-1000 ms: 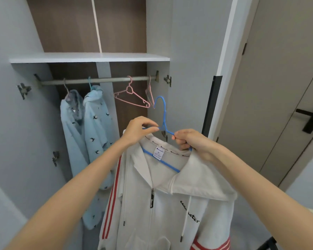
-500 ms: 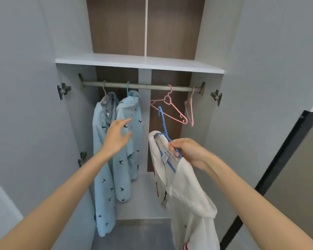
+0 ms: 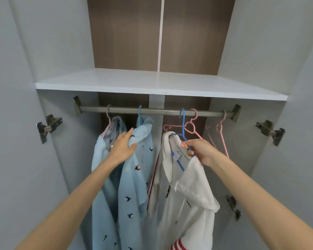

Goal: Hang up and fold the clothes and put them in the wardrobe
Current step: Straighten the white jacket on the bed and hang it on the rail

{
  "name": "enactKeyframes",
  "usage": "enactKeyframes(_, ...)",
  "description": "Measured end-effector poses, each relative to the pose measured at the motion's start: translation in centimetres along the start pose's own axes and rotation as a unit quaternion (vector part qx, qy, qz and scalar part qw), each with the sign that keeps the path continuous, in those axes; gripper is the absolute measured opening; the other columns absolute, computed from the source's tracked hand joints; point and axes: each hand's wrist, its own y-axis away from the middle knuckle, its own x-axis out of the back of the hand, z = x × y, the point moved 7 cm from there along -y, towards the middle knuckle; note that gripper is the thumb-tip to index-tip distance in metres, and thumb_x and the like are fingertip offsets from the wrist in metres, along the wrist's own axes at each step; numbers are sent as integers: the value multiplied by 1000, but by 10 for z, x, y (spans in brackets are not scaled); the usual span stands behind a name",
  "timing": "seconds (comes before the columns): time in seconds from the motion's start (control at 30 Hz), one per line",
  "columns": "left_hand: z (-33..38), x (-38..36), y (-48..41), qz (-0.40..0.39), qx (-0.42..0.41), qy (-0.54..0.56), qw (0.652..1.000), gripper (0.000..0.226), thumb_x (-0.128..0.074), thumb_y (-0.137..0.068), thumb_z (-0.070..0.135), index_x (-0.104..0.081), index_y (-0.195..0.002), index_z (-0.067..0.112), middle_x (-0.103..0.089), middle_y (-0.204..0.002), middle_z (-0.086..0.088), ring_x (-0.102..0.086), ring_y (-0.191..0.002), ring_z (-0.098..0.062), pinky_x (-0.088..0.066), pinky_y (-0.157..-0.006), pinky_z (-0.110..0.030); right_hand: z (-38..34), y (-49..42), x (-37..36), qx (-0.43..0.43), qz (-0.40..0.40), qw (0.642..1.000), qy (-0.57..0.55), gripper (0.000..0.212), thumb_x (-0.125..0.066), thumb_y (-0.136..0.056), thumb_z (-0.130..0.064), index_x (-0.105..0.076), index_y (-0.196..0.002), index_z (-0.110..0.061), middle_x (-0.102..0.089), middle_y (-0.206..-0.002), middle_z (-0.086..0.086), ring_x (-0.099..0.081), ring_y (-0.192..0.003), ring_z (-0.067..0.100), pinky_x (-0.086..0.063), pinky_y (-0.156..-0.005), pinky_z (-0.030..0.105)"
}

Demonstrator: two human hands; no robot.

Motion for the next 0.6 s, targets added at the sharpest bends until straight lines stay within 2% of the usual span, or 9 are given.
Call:
enactKeyframes(0.1, -16, -16, -32, -28, 11, -1, 1000, 66, -51, -97, 18, -16, -153, 14, -24, -157, -10, -23, -144, -25, -23, -116, -35, -10, -40, -11, 25, 52, 998, 7, 21, -50, -87, 4, -60, -72, -5, -47, -68, 4, -31, -44, 9, -32, -40, 15)
enactKeyframes(0.3, -42, -40, -66, -53, 4, -7, 999, 68, -51, -95, 16, -15, -153, 17, -21, -157, -8, -27, -142, -24, -27, -114, -34, -24, -99, -33, 77, 104, 992, -3, 29, -40, -90, 7, -57, -72, -8, -55, -76, 3, -38, -56, 11, -33, -52, 19)
enactKeyframes(0.43, -46, -43, -69, -46, -32, -40, 998, 68, -51, -96, 19, -14, -153, 19, -17, -159, -2, -26, -142, -21, -27, -113, -33, -23, -129, -48, 75, 106, 991, 11, 28, -37, -91, 9, -58, -80, -6, -58, -74, 3, -39, -49, 12, -36, -53, 21)
enactKeyframes(0.6, -51, -39, -70, -60, -58, -37, 996, 70, -51, -96, 17, -12, -154, 19, -14, -160, 1, -25, -143, -20, -28, -115, -37, -7, -154, -60, 67, 115, 989, 63, 34, -34, -92, 9, -57, -74, -8, -59, -71, 2, -38, -48, 12, -35, -49, 21)
